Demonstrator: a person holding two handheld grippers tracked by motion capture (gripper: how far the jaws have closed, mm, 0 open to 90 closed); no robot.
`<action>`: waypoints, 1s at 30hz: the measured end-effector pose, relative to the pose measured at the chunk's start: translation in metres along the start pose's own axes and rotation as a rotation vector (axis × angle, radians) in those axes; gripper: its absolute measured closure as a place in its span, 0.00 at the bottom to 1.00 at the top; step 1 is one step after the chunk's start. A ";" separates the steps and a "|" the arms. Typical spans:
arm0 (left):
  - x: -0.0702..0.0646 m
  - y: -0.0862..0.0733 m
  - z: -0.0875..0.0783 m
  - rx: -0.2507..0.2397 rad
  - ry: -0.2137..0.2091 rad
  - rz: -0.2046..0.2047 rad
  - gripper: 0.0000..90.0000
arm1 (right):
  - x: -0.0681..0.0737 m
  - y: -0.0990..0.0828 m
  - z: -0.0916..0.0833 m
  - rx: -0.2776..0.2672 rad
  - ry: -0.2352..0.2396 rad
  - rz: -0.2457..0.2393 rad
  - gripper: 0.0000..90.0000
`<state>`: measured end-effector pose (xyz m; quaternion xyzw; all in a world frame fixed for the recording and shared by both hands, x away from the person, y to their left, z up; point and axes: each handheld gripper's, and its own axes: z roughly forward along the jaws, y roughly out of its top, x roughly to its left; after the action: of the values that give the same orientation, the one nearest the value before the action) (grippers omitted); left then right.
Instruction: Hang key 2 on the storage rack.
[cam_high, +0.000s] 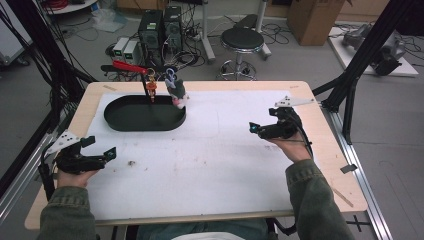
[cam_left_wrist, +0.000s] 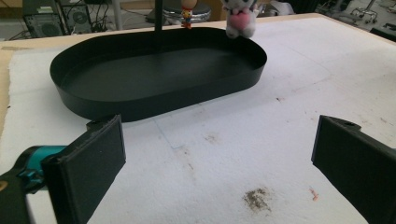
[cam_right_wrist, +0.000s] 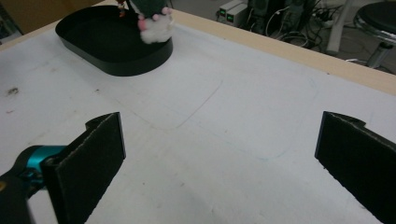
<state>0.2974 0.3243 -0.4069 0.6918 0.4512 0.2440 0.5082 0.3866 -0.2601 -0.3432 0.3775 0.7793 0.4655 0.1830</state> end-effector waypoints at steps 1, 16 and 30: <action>0.000 0.000 0.000 0.003 -0.001 0.000 0.04 | -0.001 -0.005 -0.002 -0.010 -0.005 0.003 0.01; -0.004 -0.002 0.001 0.032 -0.022 0.005 0.04 | -0.009 -0.054 -0.027 -0.092 -0.024 0.050 0.01; -0.010 -0.006 -0.004 0.024 -0.028 0.009 0.04 | -0.014 -0.097 -0.042 -0.137 -0.071 0.036 0.01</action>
<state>0.2876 0.3181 -0.4095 0.7033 0.4440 0.2309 0.5049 0.3285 -0.3230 -0.4065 0.3945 0.7317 0.5072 0.2276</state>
